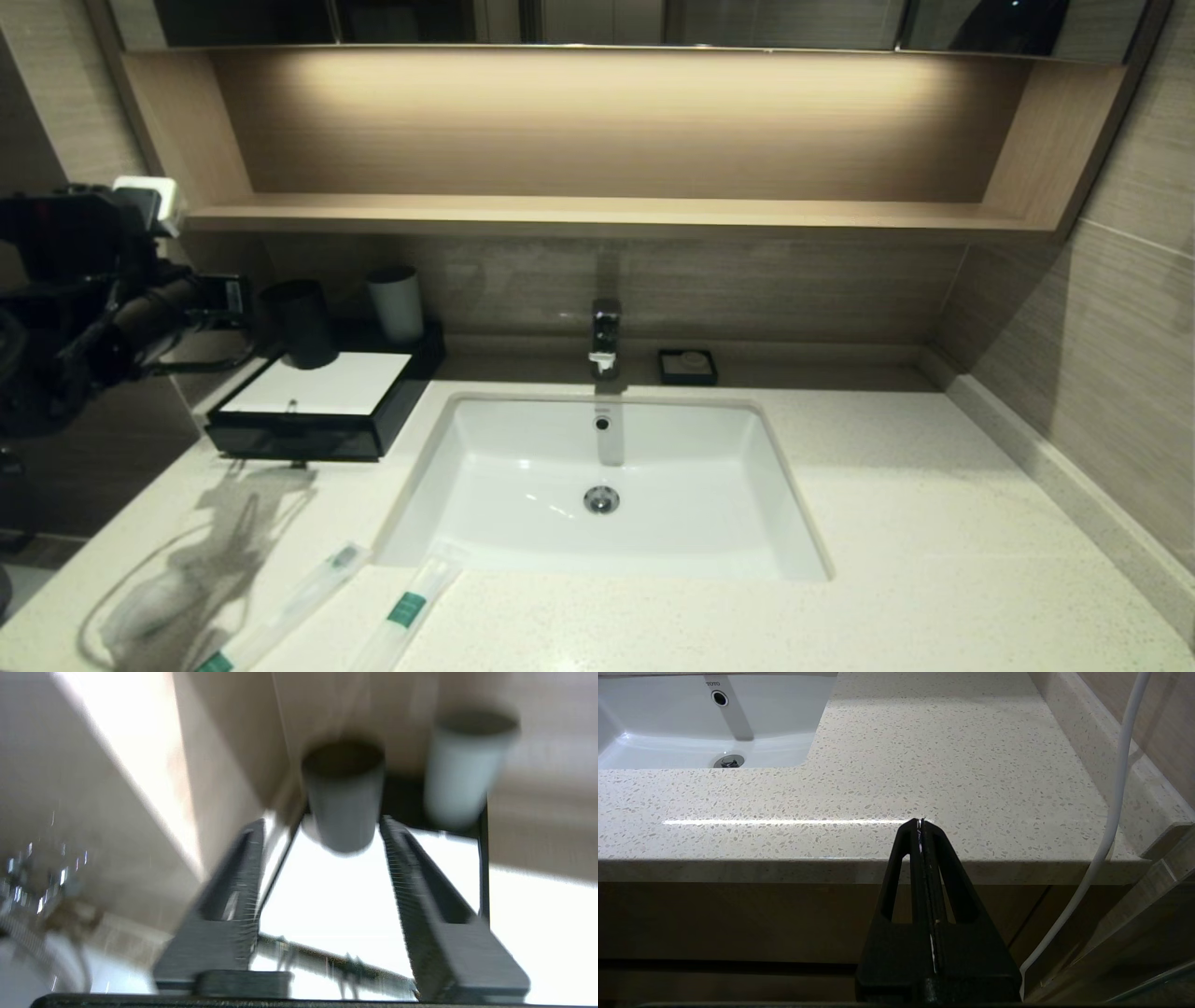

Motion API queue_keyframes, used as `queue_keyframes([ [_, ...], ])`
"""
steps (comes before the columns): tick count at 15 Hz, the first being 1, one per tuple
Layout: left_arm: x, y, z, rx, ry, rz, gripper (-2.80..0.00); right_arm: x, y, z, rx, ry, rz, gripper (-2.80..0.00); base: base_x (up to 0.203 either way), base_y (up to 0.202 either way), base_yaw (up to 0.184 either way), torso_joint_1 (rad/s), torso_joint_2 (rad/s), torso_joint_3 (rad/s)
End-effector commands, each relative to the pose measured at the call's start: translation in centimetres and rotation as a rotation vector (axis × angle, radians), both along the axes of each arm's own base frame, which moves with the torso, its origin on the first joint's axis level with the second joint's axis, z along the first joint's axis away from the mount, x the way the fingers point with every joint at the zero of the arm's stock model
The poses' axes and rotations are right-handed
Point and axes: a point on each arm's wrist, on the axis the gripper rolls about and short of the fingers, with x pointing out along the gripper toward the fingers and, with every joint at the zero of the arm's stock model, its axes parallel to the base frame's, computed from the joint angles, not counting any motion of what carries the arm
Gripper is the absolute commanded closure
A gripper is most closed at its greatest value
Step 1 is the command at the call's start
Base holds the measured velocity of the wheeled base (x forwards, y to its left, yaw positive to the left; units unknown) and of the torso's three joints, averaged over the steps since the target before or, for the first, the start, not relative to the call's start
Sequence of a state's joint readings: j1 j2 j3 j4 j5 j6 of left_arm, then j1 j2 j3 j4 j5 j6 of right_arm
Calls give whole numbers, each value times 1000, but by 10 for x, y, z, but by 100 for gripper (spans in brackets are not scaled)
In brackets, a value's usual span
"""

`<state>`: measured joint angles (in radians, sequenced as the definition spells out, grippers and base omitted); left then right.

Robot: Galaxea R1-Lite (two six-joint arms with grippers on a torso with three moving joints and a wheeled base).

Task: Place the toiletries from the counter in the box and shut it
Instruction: Place the cup on the storage box

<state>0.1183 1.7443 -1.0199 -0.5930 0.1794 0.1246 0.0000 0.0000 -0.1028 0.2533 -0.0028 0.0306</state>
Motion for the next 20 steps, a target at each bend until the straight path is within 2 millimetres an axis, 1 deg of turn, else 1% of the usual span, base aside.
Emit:
queue_keyframes([
  [1,-36,-5,-6,-18,28,1,0,0,0,0,0,1,0,0,0,0,0,0,0,0],
  [3,-45,-7,-31,-79,93,12,0,0,0,0,0,1,0,0,0,0,0,0,0,0],
  [4,-41,-6,-43,-89,122,16,0,0,0,0,0,1,0,0,0,0,0,0,0,0],
  [6,-28,-1,-61,-94,140,27,0,0,0,0,0,1,0,0,0,0,0,0,0,0],
  [9,-4,3,-84,-80,123,28,0,0,0,0,0,1,0,0,0,0,0,0,0,0],
  [11,10,5,-89,-59,116,23,0,0,0,0,0,1,0,0,0,0,0,0,0,0],
  [13,24,7,-87,-55,93,21,0,0,0,0,0,1,0,0,0,0,0,0,0,0],
  [16,44,9,-94,-44,95,20,0,0,0,0,0,1,0,0,0,0,0,0,0,0],
  [18,55,11,-95,-34,86,19,0,0,0,0,0,1,0,0,0,0,0,0,0,0],
  [20,61,12,-99,-34,107,19,0,0,0,0,0,1,0,0,0,0,0,0,0,0],
])
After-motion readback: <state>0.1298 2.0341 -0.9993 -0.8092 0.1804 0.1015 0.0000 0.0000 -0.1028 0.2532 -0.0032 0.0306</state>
